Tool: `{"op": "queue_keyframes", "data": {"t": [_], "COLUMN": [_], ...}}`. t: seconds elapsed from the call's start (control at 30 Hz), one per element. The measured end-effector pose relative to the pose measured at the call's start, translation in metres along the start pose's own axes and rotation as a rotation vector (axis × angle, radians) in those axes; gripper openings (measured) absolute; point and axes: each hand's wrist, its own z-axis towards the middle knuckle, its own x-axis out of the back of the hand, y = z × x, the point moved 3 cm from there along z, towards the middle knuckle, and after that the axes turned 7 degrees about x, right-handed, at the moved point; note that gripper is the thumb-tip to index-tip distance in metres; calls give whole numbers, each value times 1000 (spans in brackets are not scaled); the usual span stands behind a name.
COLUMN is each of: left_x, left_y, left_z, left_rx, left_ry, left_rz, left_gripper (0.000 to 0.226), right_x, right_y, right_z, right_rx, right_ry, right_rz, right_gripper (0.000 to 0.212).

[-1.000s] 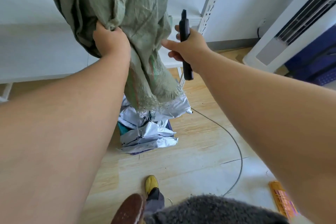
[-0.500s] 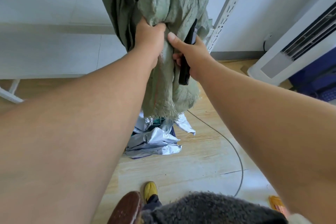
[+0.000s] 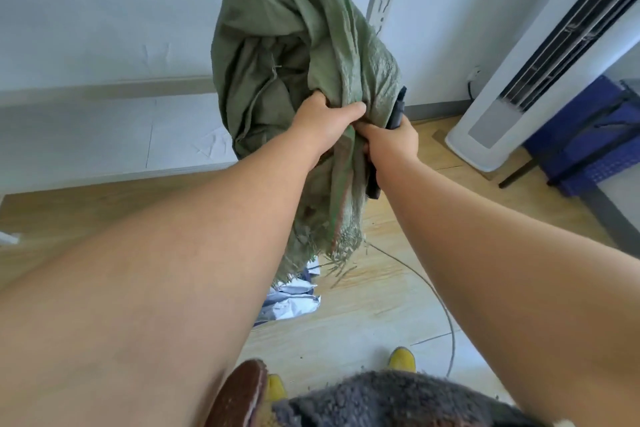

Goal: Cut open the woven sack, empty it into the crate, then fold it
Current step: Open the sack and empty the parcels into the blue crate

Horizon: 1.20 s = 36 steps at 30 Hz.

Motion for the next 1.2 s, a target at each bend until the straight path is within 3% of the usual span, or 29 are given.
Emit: {"op": "queue_keyframes", "data": {"t": [0.13, 0.3, 0.5, 0.63, 0.83, 1.2], "left_x": [-52, -136, -243, -268, -248, -285], "left_y": [0, -3, -8, -33, -60, -92], "left_z": [15, 55, 106, 131, 192, 279], "left_rx": [98, 183, 211, 290, 388, 469], "left_ry": [-107, -55, -55, -32, 72, 55], "left_rz": [42, 55, 72, 97, 151, 184], "left_gripper": [38, 70, 69, 69, 66, 67], "right_x": [73, 165, 236, 239, 198, 183], "right_y": [18, 39, 55, 73, 96, 144], "right_z": [44, 102, 180, 224, 279, 379], "right_rx": [-6, -30, 29, 63, 87, 9], "right_ry": [96, 140, 80, 1, -179, -256], "right_rz": [-83, -160, -356, -491, -662, -879], "right_gripper": [19, 17, 18, 16, 16, 16]}}
